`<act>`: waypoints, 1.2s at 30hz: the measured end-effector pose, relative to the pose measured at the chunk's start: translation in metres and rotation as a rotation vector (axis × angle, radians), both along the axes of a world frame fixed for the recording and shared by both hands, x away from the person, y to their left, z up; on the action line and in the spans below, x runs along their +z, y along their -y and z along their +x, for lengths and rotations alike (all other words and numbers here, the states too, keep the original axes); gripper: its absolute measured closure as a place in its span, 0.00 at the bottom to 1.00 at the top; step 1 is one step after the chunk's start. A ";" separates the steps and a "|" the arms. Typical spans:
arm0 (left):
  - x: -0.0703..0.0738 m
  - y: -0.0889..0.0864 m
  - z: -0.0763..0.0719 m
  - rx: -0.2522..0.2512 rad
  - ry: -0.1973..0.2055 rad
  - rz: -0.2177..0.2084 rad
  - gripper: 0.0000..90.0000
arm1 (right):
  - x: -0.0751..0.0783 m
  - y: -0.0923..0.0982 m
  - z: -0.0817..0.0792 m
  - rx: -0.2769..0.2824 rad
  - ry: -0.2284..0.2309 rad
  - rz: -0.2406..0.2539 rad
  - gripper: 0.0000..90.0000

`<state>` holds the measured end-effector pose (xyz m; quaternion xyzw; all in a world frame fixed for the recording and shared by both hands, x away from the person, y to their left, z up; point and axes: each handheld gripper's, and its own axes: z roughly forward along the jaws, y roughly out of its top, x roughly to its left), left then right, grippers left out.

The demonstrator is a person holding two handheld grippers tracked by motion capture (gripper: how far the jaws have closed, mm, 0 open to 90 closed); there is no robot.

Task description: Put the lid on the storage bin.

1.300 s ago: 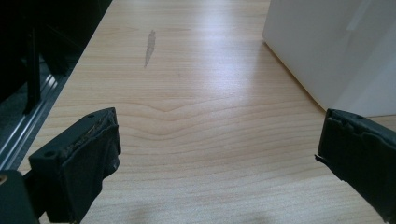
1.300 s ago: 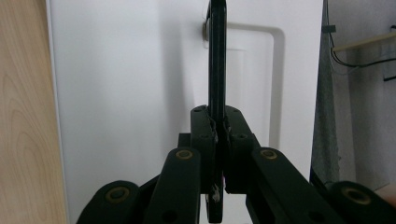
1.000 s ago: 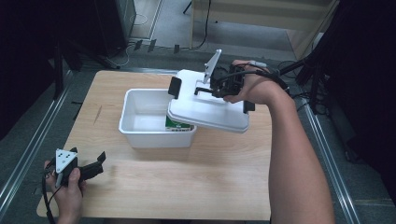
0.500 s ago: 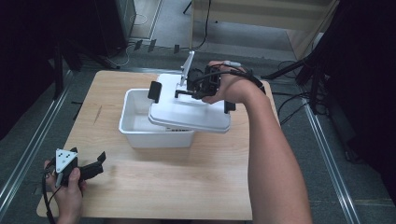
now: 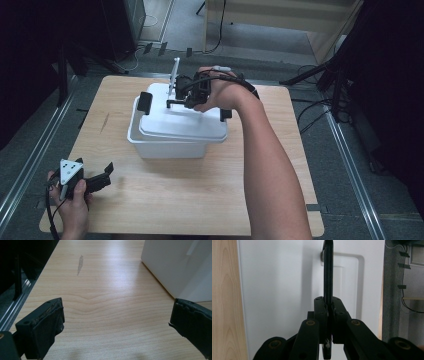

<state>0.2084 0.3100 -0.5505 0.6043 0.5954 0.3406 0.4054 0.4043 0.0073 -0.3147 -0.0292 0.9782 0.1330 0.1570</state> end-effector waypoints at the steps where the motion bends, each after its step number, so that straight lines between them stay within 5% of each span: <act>1: 0.000 0.000 0.000 0.000 0.002 0.000 0.00 | -0.001 -0.003 0.000 0.006 0.003 -0.003 0.95; 36: 0.000 0.001 0.001 -0.007 0.014 -0.006 0.00 | -0.031 -0.052 0.010 0.047 -0.020 -0.054 0.95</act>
